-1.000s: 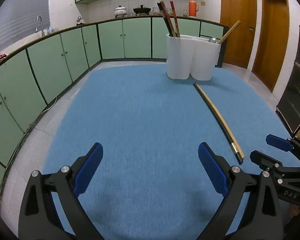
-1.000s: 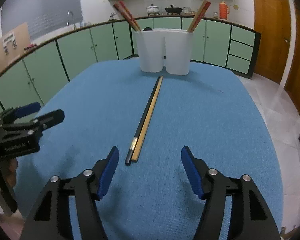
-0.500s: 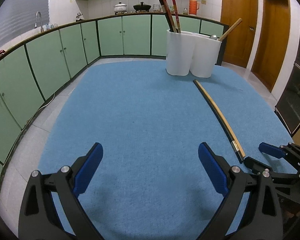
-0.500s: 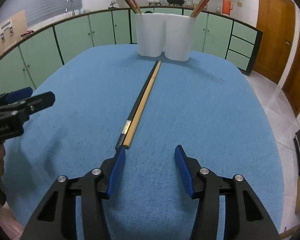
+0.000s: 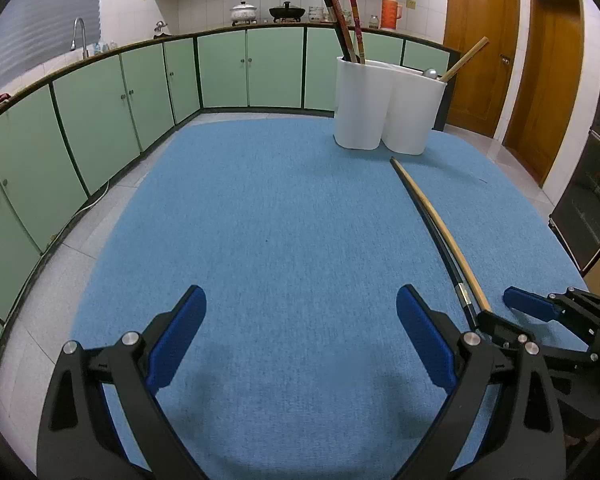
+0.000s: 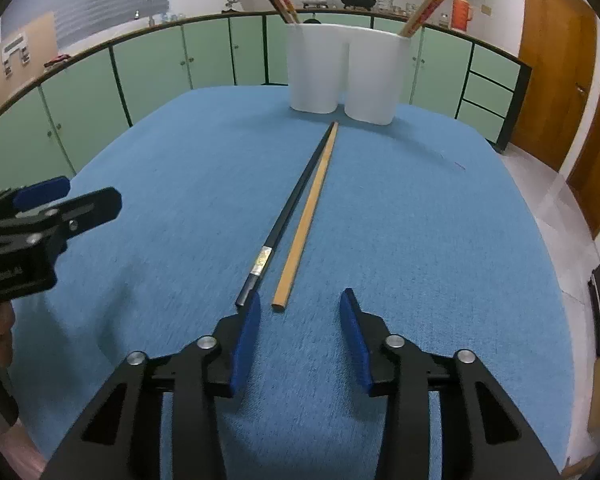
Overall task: Organize utensils
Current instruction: 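Withdraw both tools back over the last two chopsticks, then grasp the black chopstick with the left tool while the right tool grasps the wooden one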
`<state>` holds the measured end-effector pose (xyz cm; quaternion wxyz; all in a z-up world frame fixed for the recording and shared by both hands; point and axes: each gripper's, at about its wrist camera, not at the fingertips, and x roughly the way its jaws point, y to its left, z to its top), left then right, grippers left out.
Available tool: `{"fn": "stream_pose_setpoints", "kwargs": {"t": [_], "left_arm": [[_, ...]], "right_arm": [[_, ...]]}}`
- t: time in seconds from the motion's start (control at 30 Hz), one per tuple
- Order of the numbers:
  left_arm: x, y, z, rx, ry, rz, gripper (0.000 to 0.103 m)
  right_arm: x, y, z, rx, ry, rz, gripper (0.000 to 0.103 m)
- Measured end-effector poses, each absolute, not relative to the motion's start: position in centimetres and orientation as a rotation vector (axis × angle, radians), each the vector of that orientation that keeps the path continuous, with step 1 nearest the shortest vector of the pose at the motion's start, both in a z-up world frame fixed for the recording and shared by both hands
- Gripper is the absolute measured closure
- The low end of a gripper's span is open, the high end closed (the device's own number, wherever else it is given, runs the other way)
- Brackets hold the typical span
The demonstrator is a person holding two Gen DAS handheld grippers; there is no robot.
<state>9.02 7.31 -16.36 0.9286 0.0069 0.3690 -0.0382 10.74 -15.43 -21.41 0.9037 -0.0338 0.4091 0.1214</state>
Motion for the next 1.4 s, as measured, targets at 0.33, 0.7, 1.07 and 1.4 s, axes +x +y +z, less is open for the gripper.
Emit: {"fn": "stream_pose_setpoints", "kwargs": {"t": [0.33,0.7,1.07,1.4], "left_arm": [[8.9,6.3,-16.3,0.028,0.758,-0.1,0.01],[8.4,2.8,-16.4,0.033,0.765,-0.17,0.01],[8.8,-1.3,-18.3,0.07,0.826,-0.235,0.027],[9.6,-2.8,-19.8,0.082,0.882,-0.227,0.051]], "right_arm": [[10.3,-16.1,-21.3,-0.027,0.843,0.246,0.095],[9.1,-20.9,-21.0,0.069,0.847,0.153,0.096],[8.8,-23.0,-21.3,0.115,0.841,0.144,0.096],[8.5,-23.7,-21.3,0.138,0.831,0.149,0.096]]}}
